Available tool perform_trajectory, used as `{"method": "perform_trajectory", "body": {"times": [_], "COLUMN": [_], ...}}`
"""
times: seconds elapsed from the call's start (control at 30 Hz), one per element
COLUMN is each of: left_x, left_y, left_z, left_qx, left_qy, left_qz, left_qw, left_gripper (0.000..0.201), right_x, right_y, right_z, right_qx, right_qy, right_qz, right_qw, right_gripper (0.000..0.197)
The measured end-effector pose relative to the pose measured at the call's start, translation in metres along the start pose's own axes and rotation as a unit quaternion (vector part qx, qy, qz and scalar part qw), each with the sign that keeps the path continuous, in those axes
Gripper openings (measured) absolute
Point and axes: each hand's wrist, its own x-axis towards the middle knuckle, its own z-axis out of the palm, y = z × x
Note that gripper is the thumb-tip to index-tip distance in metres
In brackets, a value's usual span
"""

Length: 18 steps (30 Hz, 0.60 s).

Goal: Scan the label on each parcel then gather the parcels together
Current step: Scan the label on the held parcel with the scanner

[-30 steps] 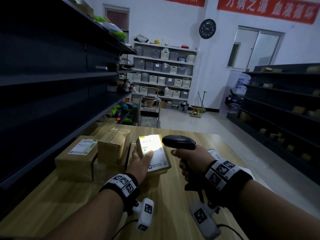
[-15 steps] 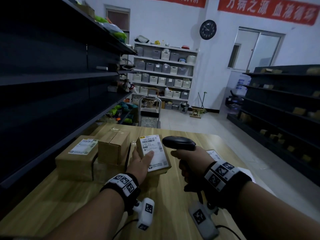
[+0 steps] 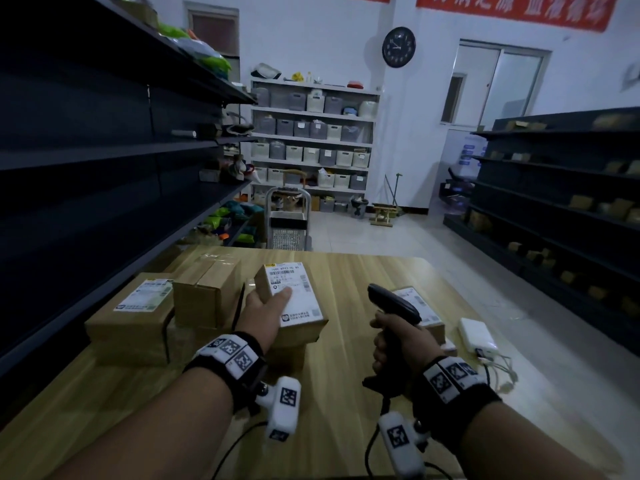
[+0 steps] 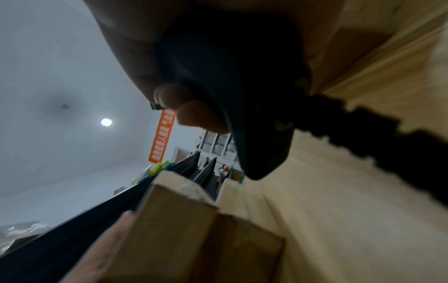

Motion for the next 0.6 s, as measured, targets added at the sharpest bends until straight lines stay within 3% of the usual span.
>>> {"method": "perform_trajectory", "body": {"times": [0.17, 0.23, 0.37, 0.47, 0.6], "left_x": [-0.015, -0.020, -0.010, 0.001, 0.024], "left_y": [0.014, 0.013, -0.006, -0.027, -0.059], "left_z": [0.025, 0.044, 0.083, 0.107, 0.132], "left_qx": [-0.005, -0.008, -0.042, -0.042, -0.034], "left_qy": [-0.030, -0.055, -0.090, -0.117, -0.113], "left_qz": [0.017, 0.019, -0.031, -0.076, -0.124], "left_qw": [0.999, 0.998, 0.995, 0.989, 0.985], "left_gripper": [0.062, 0.069, 0.106, 0.113, 0.114], "right_x": [0.010, 0.011, 0.019, 0.025, 0.030], "right_y": [0.018, 0.022, 0.034, 0.048, 0.061], "right_z": [-0.050, -0.065, -0.093, -0.118, -0.137], "right_qx": [0.058, 0.083, 0.133, 0.164, 0.251], "right_qy": [0.061, 0.065, 0.060, 0.069, 0.066], "right_qz": [0.052, 0.060, 0.033, 0.032, 0.032], "right_qw": [0.995, 0.993, 0.989, 0.984, 0.965], "right_gripper": [0.030, 0.038, 0.034, 0.041, 0.034]}}
